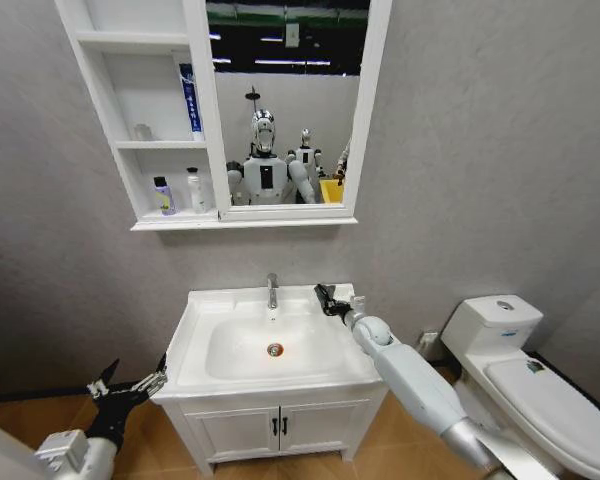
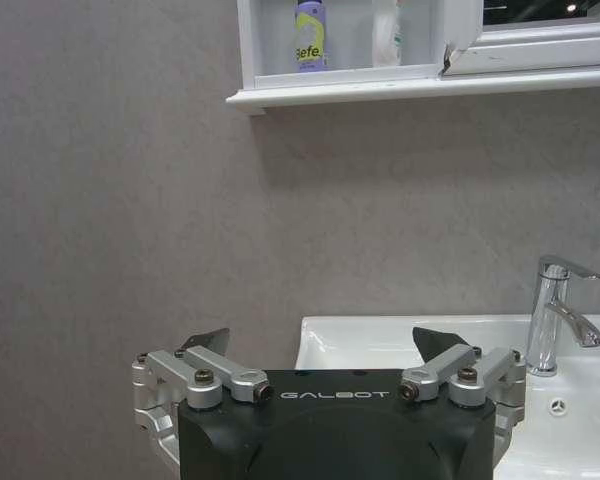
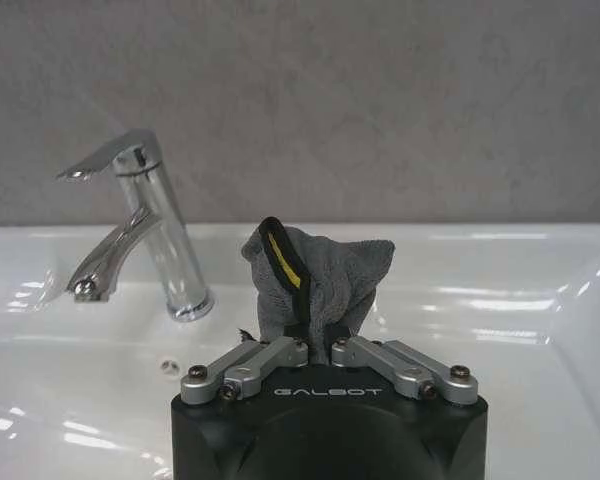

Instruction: Move facial cleanser and shampoo from washbasin to cabinet, then wipe washbasin with towel.

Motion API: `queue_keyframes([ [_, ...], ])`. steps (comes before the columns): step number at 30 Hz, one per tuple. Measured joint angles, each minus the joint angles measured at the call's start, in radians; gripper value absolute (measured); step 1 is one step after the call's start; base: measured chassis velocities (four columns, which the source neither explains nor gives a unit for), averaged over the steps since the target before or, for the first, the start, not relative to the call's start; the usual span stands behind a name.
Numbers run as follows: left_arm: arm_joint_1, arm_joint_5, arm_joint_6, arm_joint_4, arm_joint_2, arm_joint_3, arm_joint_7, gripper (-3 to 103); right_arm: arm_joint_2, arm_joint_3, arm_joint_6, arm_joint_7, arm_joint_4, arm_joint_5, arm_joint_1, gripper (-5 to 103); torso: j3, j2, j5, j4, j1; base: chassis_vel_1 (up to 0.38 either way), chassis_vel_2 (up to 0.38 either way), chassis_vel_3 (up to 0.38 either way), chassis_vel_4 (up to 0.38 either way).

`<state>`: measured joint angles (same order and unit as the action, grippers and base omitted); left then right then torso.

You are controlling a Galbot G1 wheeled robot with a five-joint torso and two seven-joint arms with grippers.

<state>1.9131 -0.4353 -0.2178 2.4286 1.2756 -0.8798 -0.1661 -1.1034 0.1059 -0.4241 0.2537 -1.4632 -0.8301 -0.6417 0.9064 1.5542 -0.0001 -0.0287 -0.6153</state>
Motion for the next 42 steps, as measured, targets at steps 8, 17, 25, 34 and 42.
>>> queue_keyframes([
  [8,0.0,0.0,0.0,0.0,0.0,0.0,0.0,100,-0.018,0.068,-0.018,0.047,0.064,0.011,-0.017,5,0.0,0.0,-0.0001,-0.0001,0.0,0.0,0.0,0.0,0.0],
  [17,0.0,0.0,0.0,0.0,0.0,0.0,0.0,100,-0.12,0.137,-0.02,0.053,0.281,-0.041,0.04,5,0.0,0.0,-0.0001,0.0002,0.0,0.0,0.0,0.0,0.0],
  [25,0.0,0.0,0.0,0.0,0.0,0.0,0.0,100,-0.195,0.15,-0.007,0.021,0.481,-0.054,0.091,5,0.0,0.0,-0.0001,0.0001,0.0,0.0,0.0,0.0,0.0],
  [34,0.0,0.0,0.0,0.0,0.0,0.0,0.0,100,-0.272,0.157,0.008,-0.013,0.58,-0.041,0.119,5,0.0,0.0,-0.0002,-0.0004,0.0,0.0,0.0,0.0,0.0],
  [42,0.0,0.0,0.0,0.0,0.0,0.0,0.0,100,-0.4,0.157,0.044,-0.075,0.728,0.017,0.149,5,0.0,0.0,-0.0002,-0.0003,0.0,0.0,0.0,0.0,0.0],
])
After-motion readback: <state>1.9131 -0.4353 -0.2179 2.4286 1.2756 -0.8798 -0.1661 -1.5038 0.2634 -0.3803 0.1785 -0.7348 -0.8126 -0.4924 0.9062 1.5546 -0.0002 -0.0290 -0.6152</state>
